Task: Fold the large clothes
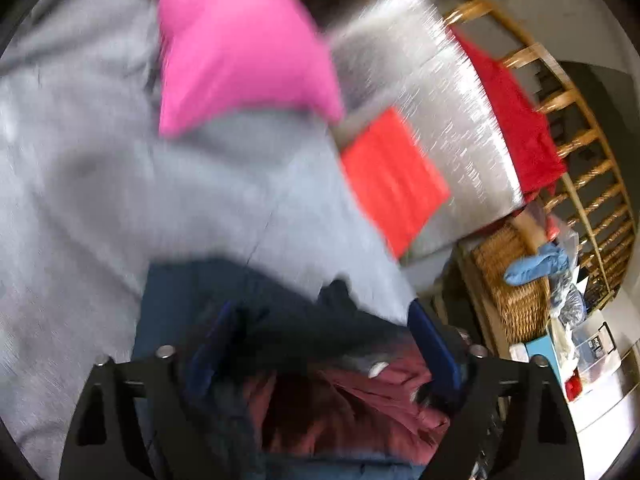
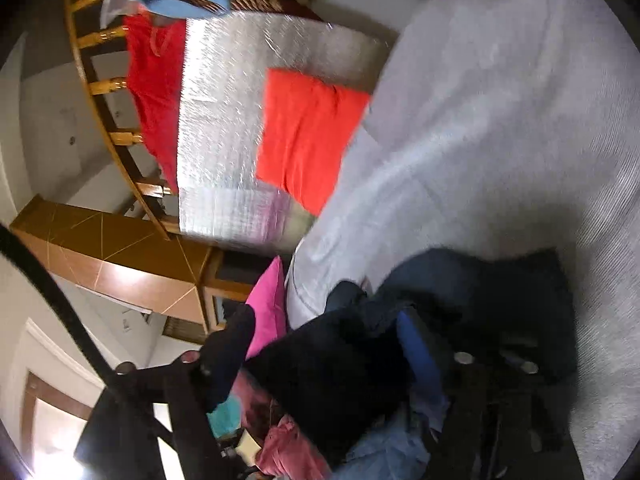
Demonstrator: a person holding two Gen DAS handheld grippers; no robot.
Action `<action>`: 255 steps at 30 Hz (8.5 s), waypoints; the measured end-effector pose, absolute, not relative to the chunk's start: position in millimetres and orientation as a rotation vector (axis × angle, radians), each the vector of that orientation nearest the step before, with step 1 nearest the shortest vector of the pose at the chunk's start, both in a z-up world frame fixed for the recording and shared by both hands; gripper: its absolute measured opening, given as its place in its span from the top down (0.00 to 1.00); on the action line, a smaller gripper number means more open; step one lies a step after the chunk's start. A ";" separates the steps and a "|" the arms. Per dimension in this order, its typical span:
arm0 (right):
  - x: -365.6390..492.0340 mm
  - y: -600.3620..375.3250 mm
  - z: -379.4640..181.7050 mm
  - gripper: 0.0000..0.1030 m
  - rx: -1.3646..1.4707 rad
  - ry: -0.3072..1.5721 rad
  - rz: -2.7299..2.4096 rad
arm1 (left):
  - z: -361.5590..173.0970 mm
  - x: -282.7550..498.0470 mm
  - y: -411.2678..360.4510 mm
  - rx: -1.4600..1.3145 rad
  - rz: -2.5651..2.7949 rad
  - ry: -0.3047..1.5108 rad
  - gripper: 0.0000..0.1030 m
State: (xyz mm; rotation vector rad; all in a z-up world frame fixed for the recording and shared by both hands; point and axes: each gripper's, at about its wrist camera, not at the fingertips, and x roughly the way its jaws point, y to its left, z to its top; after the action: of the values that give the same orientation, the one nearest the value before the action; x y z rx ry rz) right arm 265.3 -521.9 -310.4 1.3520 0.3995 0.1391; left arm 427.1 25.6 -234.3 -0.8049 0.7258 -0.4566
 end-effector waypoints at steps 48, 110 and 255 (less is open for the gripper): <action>447.6 -349.9 -284.0 0.36 0.509 1.015 -0.109 | -220.0 388.9 -17.0 0.060 -0.111 0.671 0.08; 247.9 -477.2 -334.2 0.51 0.877 0.906 -0.085 | -286.0 409.1 1.2 -0.203 -0.164 1.133 0.24; 129.8 -358.2 -318.6 0.66 0.890 0.662 -0.120 | -273.6 217.7 -31.3 -0.252 -0.171 0.798 0.72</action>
State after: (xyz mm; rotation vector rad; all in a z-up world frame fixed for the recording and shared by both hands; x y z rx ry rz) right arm 129.8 -358.2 -318.6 0.8902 0.6621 -0.1202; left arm 217.7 -31.3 -273.6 -0.2520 0.7977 -0.1711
